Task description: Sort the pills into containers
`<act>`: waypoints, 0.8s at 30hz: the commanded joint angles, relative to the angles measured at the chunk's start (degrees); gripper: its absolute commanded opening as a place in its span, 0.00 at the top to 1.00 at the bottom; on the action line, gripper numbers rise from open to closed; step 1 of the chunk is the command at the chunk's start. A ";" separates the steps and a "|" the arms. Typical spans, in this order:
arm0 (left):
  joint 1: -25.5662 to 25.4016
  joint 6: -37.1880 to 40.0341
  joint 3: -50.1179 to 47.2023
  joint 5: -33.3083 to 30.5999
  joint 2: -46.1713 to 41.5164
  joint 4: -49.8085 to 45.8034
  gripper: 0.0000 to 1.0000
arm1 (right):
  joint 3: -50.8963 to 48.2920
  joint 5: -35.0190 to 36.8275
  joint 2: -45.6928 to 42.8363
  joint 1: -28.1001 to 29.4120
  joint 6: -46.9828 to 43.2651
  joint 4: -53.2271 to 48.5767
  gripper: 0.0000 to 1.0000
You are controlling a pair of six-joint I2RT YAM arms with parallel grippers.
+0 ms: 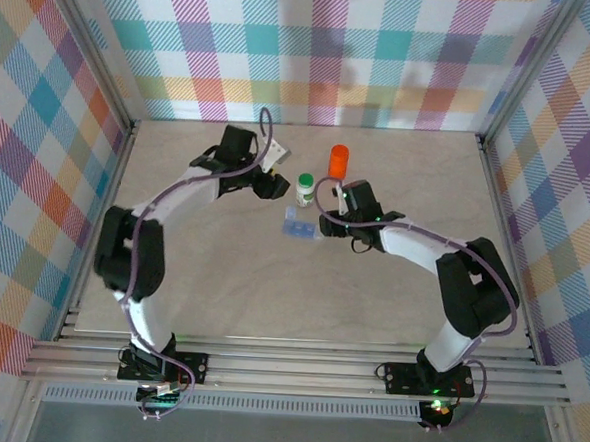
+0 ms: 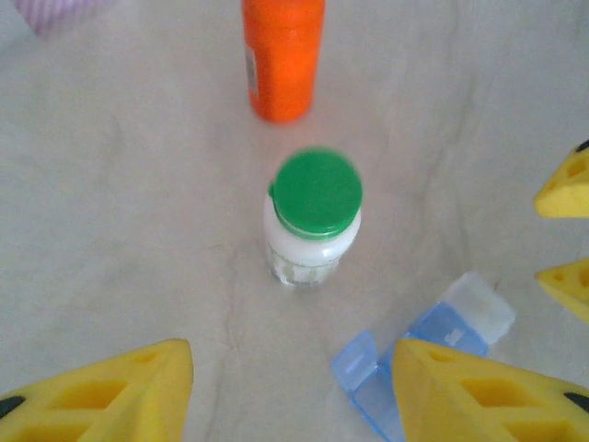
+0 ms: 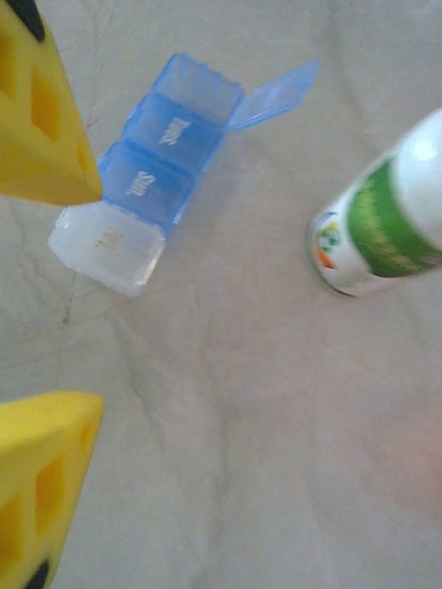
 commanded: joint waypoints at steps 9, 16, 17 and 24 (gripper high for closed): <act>-2.63 -29.43 -30.72 -38.18 -33.08 21.82 0.40 | 30.84 13.89 12.47 -5.26 -5.17 -15.26 0.13; -2.62 -37.02 -42.95 -37.98 -46.70 23.71 0.31 | 54.47 13.96 28.51 -7.73 -6.75 -25.48 0.09; -2.63 -37.47 -43.20 -37.38 -47.51 22.97 0.30 | 56.96 13.56 30.48 -7.95 -6.91 -26.62 0.08; -2.63 -39.95 -46.33 -34.59 -51.10 21.68 0.30 | 66.42 6.93 38.23 -8.70 -7.22 -30.20 0.04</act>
